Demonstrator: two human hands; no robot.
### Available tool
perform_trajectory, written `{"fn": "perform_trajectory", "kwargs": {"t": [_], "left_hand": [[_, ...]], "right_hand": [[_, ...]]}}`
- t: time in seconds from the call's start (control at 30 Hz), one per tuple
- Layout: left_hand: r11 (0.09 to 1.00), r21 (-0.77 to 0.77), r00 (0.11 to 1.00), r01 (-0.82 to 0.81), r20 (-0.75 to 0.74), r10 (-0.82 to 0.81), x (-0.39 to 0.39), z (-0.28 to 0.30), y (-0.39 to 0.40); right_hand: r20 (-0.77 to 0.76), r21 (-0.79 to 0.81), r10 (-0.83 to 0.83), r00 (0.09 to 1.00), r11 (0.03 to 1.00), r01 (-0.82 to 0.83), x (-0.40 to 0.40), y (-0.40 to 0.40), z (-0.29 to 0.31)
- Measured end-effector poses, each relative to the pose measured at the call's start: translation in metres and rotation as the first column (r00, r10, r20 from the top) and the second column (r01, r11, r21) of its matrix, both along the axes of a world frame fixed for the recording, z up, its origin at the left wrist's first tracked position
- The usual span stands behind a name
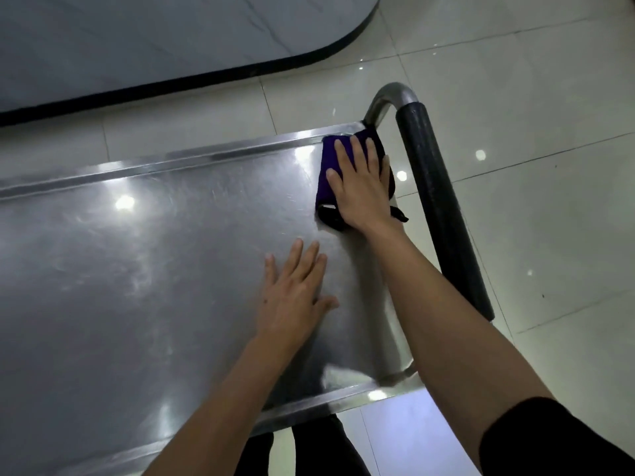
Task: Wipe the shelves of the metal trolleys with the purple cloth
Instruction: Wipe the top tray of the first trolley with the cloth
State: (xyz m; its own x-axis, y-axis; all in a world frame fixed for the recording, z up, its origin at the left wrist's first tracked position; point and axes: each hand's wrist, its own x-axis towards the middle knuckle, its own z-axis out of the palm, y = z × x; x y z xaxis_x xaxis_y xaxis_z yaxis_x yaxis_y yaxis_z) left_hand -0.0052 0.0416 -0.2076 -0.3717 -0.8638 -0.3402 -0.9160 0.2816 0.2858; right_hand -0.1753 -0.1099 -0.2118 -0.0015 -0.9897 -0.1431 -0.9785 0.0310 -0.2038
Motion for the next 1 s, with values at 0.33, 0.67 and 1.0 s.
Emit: {"fn": "perform_trajectory", "kwargs": {"t": [0.33,0.67,1.0], "left_hand": [[0.997,0.003,0.996,-0.074,-0.048,0.074,-0.003,0.005,-0.003],[1.0,0.007,0.992,-0.007,-0.123,0.008,0.025,0.017,0.009],[0.998,-0.068,0.998,0.017,0.054,-0.013,0.104,0.042,0.104]], "right_hand": [[0.048,0.06,0.029,0.998,0.998,-0.032,0.001,-0.032,0.003],[0.108,0.093,0.005,0.994,0.996,-0.015,-0.008,0.097,0.017],[0.033,0.197,-0.04,0.999,0.98,0.033,0.052,0.256,0.032]]}}
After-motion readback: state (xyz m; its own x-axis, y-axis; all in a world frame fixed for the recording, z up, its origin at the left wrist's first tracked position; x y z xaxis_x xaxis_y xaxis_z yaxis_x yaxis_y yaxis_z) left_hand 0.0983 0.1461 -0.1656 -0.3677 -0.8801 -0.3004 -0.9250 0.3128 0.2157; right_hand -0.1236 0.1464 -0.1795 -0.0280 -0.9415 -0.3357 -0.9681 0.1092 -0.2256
